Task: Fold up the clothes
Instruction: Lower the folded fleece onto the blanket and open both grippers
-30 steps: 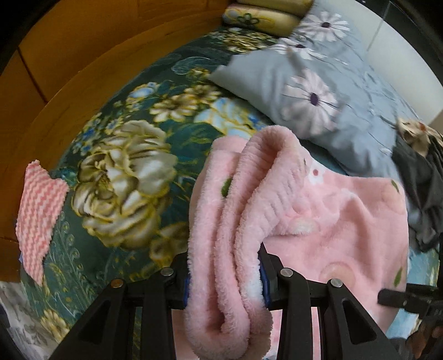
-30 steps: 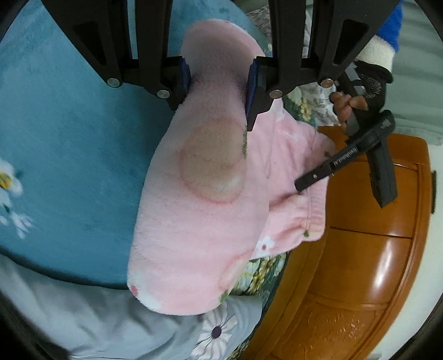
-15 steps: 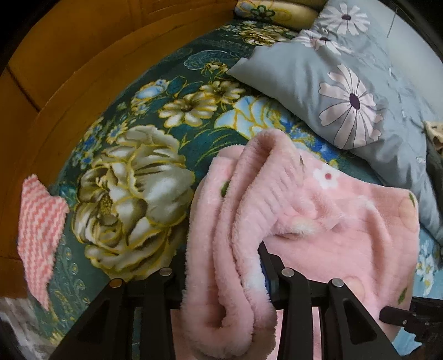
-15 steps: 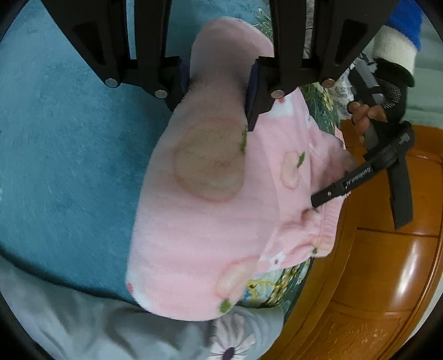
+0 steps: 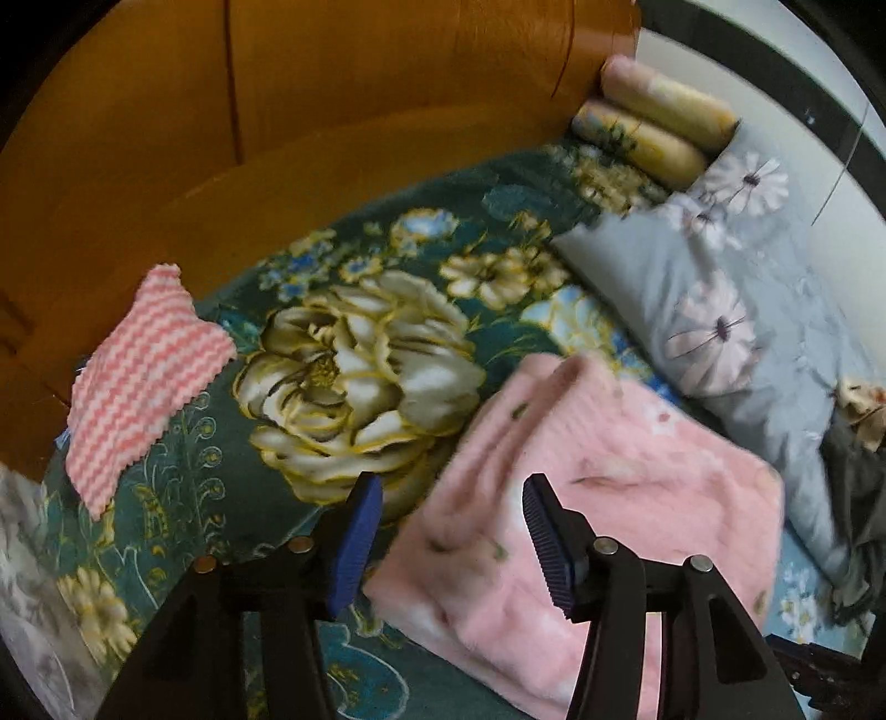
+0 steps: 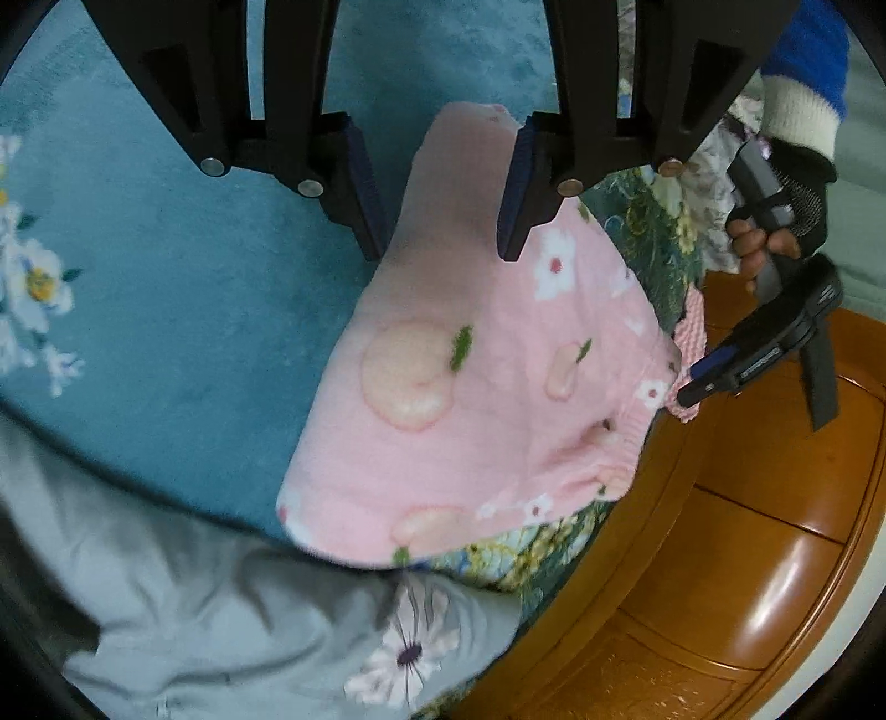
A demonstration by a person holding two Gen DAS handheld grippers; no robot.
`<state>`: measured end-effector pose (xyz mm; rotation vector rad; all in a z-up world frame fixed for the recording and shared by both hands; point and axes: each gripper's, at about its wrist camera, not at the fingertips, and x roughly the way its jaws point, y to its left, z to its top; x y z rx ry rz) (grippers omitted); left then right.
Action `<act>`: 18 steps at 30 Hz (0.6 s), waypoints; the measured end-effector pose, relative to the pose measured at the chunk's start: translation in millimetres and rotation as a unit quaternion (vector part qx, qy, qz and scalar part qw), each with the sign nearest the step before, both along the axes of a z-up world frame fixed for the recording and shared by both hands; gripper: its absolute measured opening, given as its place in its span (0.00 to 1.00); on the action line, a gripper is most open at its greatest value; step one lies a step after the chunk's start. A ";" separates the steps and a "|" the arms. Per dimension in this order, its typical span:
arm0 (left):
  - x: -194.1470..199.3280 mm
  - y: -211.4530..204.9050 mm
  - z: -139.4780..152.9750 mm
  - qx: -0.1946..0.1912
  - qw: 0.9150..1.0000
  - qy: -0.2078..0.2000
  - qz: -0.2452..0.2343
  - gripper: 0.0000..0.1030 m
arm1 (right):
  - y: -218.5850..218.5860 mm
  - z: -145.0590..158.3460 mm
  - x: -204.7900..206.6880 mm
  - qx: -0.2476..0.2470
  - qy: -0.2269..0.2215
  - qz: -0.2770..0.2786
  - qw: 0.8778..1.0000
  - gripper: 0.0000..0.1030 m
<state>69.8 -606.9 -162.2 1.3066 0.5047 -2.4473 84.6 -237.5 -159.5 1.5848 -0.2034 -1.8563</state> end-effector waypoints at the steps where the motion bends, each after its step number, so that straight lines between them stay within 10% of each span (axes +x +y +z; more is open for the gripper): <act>1: 3.1 8.1 2.7 0.005 1.000 0.011 -0.015 0.55 | -4.9 6.1 3.2 0.000 0.017 0.003 1.000 0.42; 9: 3.7 43.8 -32.6 -0.012 0.997 -0.040 -0.072 0.55 | -53.7 8.8 29.2 0.017 0.044 0.082 0.996 0.42; 18: 28.0 25.5 -70.8 0.035 0.998 -0.050 -0.031 0.55 | -54.9 -13.3 38.5 0.055 0.039 0.089 0.994 0.42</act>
